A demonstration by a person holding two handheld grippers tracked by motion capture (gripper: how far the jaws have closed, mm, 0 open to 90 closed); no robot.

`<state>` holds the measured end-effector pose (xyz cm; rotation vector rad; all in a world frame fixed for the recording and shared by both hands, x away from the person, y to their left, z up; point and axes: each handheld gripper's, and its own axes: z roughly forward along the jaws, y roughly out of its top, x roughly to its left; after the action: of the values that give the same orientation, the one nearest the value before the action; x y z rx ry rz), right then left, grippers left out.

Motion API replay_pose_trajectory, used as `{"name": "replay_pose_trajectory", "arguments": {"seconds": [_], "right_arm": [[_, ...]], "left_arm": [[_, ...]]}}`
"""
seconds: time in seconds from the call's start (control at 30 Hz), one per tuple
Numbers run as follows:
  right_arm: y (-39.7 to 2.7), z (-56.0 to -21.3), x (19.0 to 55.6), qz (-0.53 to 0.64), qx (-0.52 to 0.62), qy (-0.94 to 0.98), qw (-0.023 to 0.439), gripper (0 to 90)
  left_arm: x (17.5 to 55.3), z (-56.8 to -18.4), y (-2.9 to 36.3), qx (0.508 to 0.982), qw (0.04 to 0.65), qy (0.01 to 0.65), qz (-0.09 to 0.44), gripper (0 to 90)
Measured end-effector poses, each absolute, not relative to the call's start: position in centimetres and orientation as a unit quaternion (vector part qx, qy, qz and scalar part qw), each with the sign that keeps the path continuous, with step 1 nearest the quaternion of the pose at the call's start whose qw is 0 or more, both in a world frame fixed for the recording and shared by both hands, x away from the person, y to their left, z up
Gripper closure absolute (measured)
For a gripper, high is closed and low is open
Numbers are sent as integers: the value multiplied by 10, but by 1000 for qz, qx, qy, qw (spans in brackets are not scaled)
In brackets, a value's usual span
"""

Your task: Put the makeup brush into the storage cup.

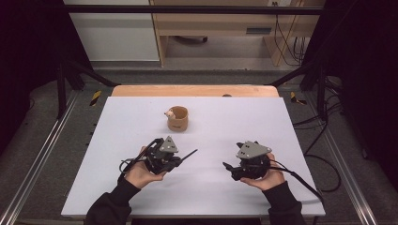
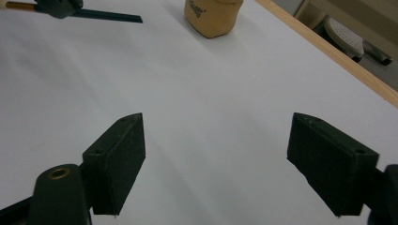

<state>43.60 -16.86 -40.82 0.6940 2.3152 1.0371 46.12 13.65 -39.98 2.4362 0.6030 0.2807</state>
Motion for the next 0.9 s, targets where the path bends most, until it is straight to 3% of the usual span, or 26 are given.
{"name": "replay_pose_trajectory", "arguments": {"seconds": [0.43, 0.9], "right_arm": [[-161, -404, 435, 358, 212, 863, 286, 217], [-149, -406, 433, 318, 144, 888, 300, 295]], "left_arm": [[465, -391, 122, 932, 287, 200, 99, 832], [472, -385, 106, 947, 261, 172, 80, 831]]}}
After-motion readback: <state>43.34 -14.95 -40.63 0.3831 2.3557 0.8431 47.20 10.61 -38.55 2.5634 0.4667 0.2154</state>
